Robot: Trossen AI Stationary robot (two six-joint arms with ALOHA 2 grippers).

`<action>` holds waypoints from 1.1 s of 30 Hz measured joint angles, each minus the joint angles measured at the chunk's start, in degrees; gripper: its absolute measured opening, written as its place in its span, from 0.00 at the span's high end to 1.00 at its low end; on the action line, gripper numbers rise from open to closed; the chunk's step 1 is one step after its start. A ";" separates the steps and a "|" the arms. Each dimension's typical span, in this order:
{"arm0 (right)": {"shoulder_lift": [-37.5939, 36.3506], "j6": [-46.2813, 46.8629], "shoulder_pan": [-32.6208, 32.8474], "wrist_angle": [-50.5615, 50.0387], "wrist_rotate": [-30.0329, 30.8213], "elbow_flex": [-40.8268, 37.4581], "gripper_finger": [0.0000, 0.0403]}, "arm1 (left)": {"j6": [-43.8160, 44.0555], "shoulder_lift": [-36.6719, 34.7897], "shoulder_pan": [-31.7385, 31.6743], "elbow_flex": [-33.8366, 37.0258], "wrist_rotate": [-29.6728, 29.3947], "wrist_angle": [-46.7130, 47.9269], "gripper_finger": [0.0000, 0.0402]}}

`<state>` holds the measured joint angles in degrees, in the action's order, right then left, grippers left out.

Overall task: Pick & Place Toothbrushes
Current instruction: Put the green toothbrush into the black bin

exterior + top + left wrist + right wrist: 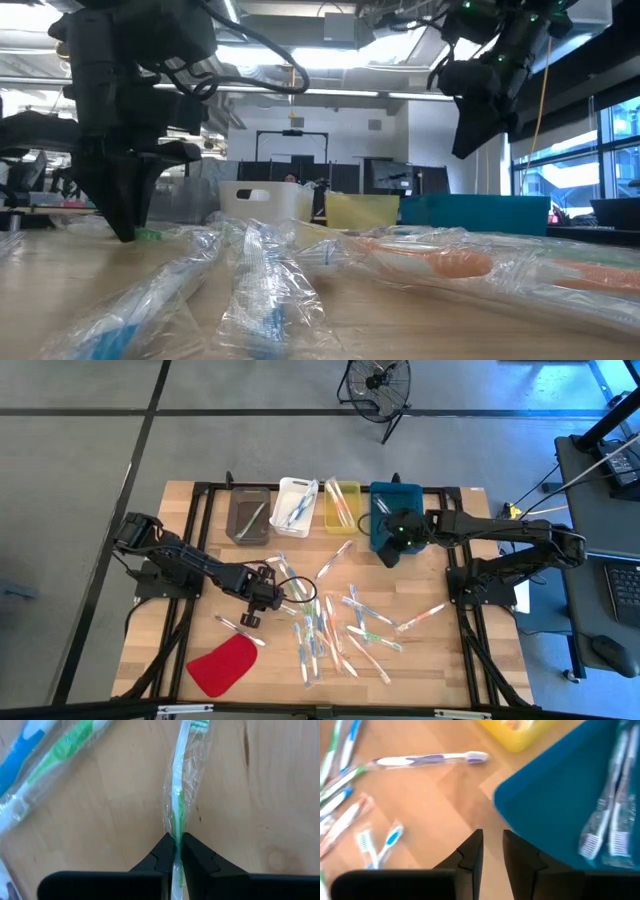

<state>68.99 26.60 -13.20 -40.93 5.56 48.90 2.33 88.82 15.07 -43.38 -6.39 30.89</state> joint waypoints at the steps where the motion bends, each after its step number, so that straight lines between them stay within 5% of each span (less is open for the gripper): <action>1: 0.00 0.05 0.94 0.20 0.00 0.00 0.82 | 0.14 -0.01 -0.02 -0.15 -0.04 0.52 0.95; 13: 0.00 4.62 13.82 1.20 6.64 0.00 0.87 | 1.82 -9.43 -0.05 -0.41 -2.74 2.15 0.95; 23: 0.00 7.74 21.77 4.28 7.08 0.02 0.90 | 5.33 -21.42 -3.87 -0.39 -12.23 4.40 0.95; 33: 0.00 7.79 26.44 5.41 7.08 0.02 0.93 | 10.12 -30.55 -15.10 -0.39 -25.19 5.33 0.95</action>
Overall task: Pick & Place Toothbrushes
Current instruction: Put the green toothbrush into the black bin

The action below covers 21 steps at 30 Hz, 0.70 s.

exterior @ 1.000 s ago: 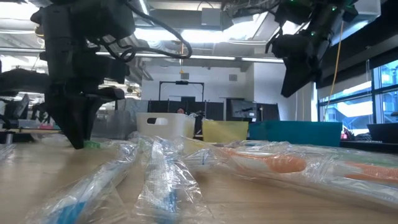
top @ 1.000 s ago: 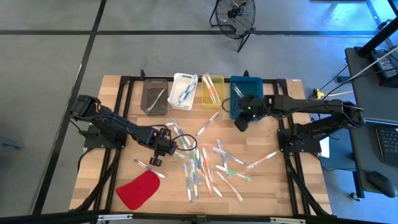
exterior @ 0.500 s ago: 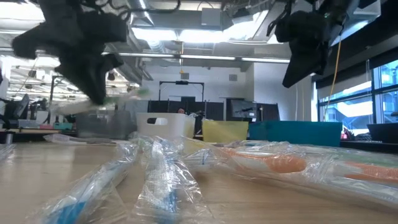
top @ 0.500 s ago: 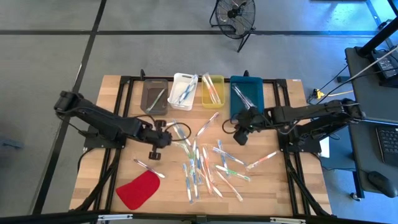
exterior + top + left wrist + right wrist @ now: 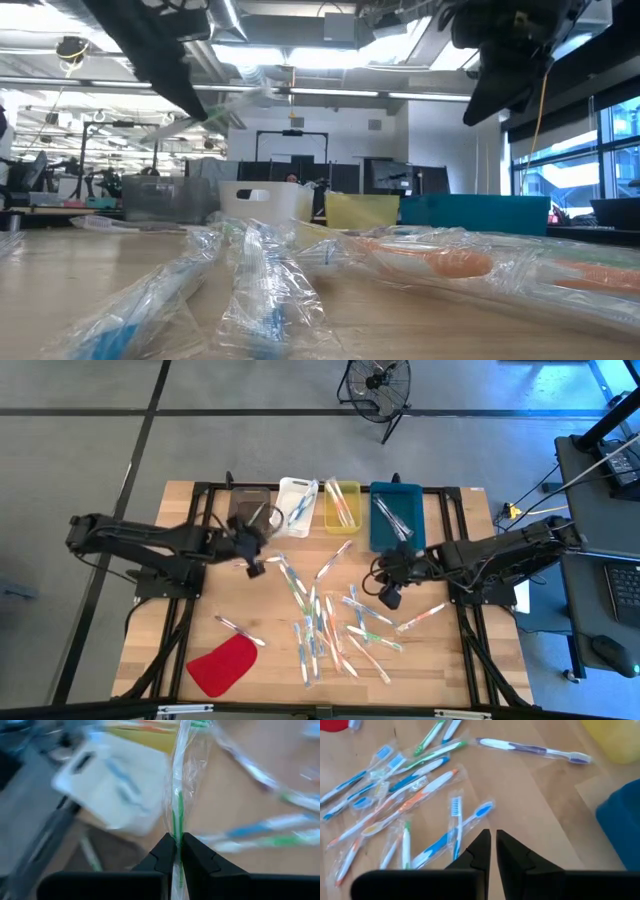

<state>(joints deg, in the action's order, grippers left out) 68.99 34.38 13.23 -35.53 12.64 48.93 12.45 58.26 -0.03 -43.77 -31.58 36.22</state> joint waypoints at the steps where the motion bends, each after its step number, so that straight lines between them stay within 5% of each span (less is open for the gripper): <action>1: 0.00 0.18 0.32 0.00 0.00 0.00 0.93 | 0.57 -0.60 -1.38 0.00 -1.00 -0.25 0.95; 13: 0.02 1.36 3.12 0.43 3.41 0.00 0.94 | 10.48 -0.98 -19.67 0.02 -4.40 -2.20 0.95; 21: 0.02 1.39 3.15 0.42 3.43 0.00 0.92 | 13.10 5.47 -29.14 0.02 1.70 -2.11 0.95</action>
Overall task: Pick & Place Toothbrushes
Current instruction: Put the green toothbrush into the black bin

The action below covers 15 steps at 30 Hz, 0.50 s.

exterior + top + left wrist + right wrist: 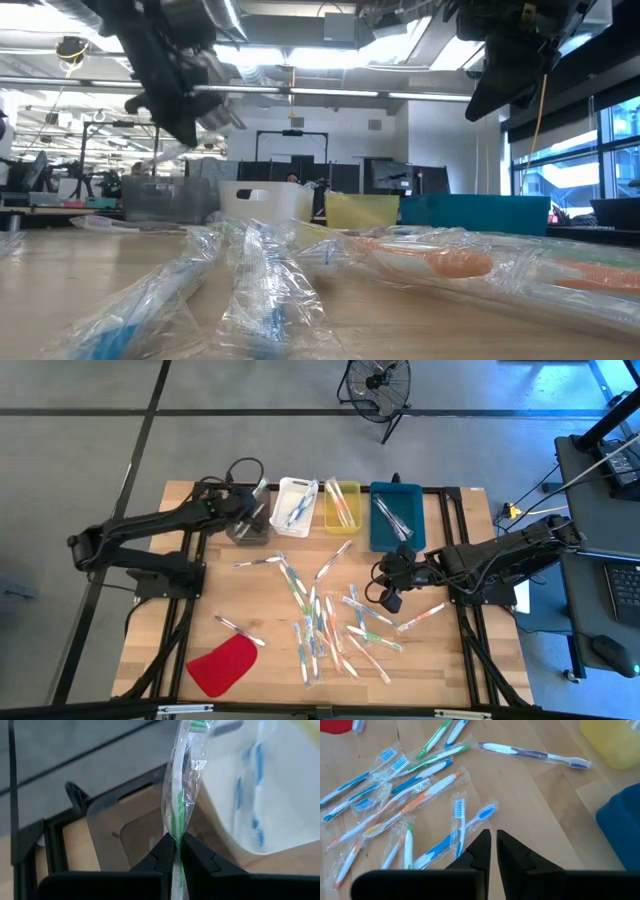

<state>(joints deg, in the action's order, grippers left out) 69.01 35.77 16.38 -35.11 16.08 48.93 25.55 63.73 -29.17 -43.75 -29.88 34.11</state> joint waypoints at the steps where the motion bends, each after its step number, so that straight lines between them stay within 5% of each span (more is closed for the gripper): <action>1: 0.00 0.00 0.00 0.00 0.01 0.00 0.92 | -0.16 1.07 -0.76 0.00 0.58 0.02 0.95; 15: 0.00 0.00 0.00 0.00 -0.44 0.02 0.96 | -1.81 10.00 -6.41 0.00 3.76 -0.03 0.95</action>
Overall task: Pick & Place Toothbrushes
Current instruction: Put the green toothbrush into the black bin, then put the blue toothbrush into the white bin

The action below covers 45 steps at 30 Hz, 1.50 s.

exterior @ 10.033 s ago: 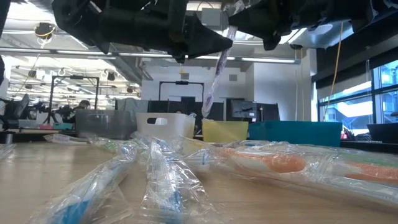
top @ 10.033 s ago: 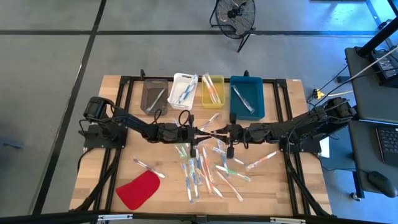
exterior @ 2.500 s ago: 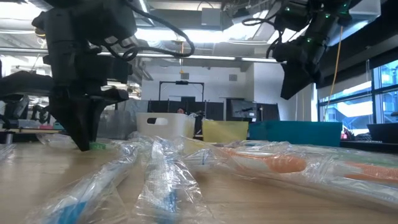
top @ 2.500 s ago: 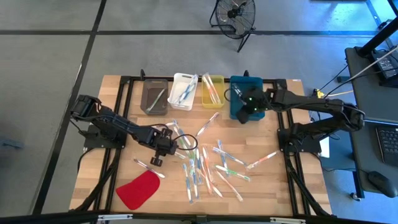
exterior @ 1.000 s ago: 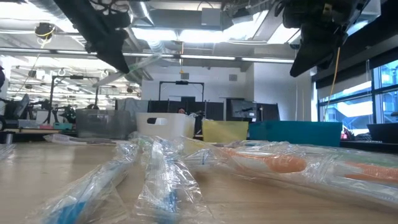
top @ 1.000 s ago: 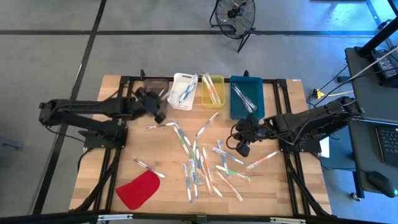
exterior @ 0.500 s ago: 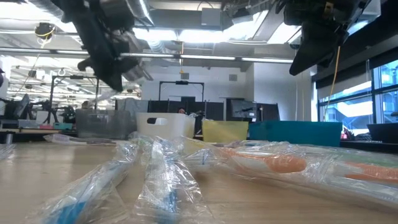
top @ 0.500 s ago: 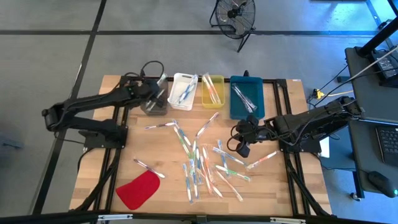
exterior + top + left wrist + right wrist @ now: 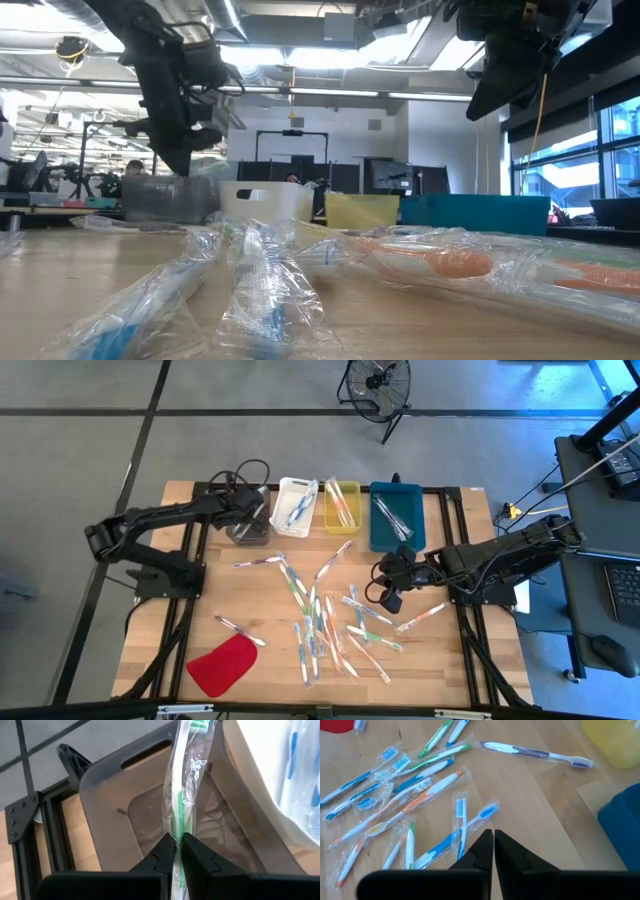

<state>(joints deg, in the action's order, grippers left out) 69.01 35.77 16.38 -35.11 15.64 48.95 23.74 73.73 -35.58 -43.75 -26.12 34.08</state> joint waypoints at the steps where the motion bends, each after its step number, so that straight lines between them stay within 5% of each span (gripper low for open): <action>1: 0.00 0.00 0.00 0.00 0.00 0.00 0.96 | -0.58 0.30 -0.19 0.00 0.42 -0.02 0.95; 16: 0.00 -0.03 -0.02 -0.02 -0.62 0.00 0.94 | -3.51 7.07 -1.47 0.00 1.14 -1.54 0.95; 29: 0.88 2.58 0.20 -2.15 -9.31 0.04 0.85 | -4.60 10.79 -4.34 0.00 3.70 -2.81 0.94; 45: 11.28 5.98 3.52 -3.60 -12.94 0.04 0.57 | -5.69 11.19 -4.34 0.00 3.77 -4.37 0.67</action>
<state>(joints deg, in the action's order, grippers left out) 80.30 41.75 19.90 -38.71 2.70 48.99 18.04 84.93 -39.92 -43.75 -22.35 29.71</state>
